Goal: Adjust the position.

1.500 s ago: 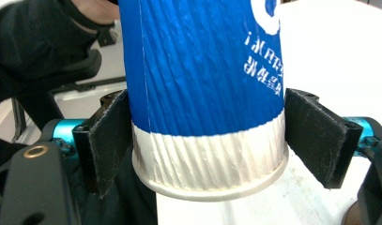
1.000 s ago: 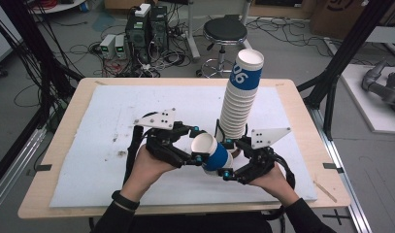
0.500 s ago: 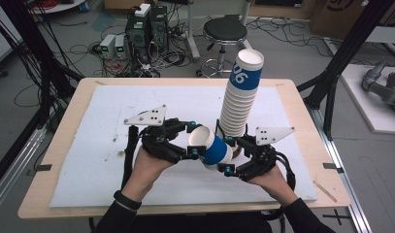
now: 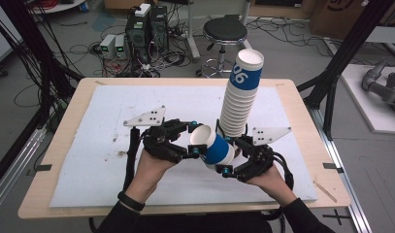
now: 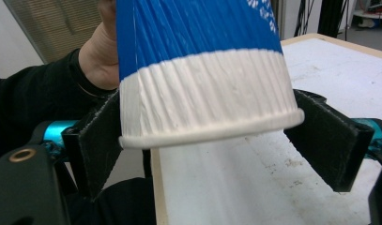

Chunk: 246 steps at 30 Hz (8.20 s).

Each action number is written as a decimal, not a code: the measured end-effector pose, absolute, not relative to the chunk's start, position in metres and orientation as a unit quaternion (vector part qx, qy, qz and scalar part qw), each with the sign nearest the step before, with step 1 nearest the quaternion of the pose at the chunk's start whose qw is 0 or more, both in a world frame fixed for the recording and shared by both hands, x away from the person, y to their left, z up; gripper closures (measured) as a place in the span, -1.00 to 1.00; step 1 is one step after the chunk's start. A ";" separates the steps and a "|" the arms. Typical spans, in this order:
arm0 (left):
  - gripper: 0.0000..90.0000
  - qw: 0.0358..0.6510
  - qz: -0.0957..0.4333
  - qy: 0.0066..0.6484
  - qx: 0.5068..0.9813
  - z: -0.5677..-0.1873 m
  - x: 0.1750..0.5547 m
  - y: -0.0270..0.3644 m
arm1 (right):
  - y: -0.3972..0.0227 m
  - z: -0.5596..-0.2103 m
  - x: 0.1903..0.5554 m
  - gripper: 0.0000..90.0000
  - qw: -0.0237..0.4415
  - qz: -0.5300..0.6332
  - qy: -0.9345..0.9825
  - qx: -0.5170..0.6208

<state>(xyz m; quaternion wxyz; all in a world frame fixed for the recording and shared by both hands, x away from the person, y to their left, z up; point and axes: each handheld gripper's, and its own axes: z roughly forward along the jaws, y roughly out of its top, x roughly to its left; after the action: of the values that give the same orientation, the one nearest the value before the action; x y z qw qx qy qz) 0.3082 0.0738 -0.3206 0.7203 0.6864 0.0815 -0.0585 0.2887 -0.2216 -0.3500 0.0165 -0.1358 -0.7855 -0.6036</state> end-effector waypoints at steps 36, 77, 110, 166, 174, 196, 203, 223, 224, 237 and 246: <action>-0.34 0.544 -0.046 0.081 0.834 -0.305 0.303 0.070 | -0.218 -0.343 0.288 -0.57 -0.007 -0.501 -0.859 -0.101; -0.33 0.724 -0.093 0.084 0.678 -0.331 0.316 0.089 | -0.236 -0.332 0.289 -0.71 0.028 -0.637 -0.755 -0.155; -0.51 0.557 -0.058 0.065 0.826 -0.319 0.308 0.072 | -0.229 -0.334 0.293 -0.51 0.031 -0.565 -0.815 -0.126; -0.34 0.616 -0.064 0.048 0.783 -0.332 0.309 0.069 | -0.231 -0.331 0.295 -0.70 0.077 -0.632 -0.754 -0.159; -0.34 0.613 -0.066 0.051 0.786 -0.335 0.310 0.066 | -0.232 -0.330 0.296 -0.57 0.077 -0.634 -0.754 -0.156; -0.51 0.522 -0.067 0.061 0.848 -0.346 0.306 0.044 | -0.226 -0.326 0.293 -0.48 0.032 -0.579 -0.803 -0.139; -0.52 0.529 -0.081 0.067 0.842 -0.352 0.307 0.037 | -0.225 -0.326 0.292 -0.48 0.028 -0.580 -0.803 -0.134; -0.34 0.577 -0.055 0.045 0.813 -0.361 0.304 0.032 | -0.225 -0.323 0.287 -0.62 0.017 -0.599 -0.790 -0.129; -0.34 0.580 -0.052 0.042 0.812 -0.361 0.305 0.033 | -0.225 -0.323 0.287 -0.62 0.018 -0.602 -0.789 -0.126; -0.34 0.621 -0.041 0.044 0.782 -0.363 0.304 0.036 | -0.225 -0.323 0.285 -0.62 0.013 -0.618 -0.775 -0.129; -0.34 0.618 -0.040 0.042 0.784 -0.365 0.303 0.033 | -0.224 -0.324 0.287 -0.61 0.015 -0.627 -0.767 -0.132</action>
<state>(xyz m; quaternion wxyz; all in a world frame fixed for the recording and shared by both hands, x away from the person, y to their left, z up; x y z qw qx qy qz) 0.3029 0.0332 -0.3646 0.6179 0.7841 0.0416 -0.0399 0.2870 -0.2240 -0.3238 0.0153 -0.1319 -0.7673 -0.6274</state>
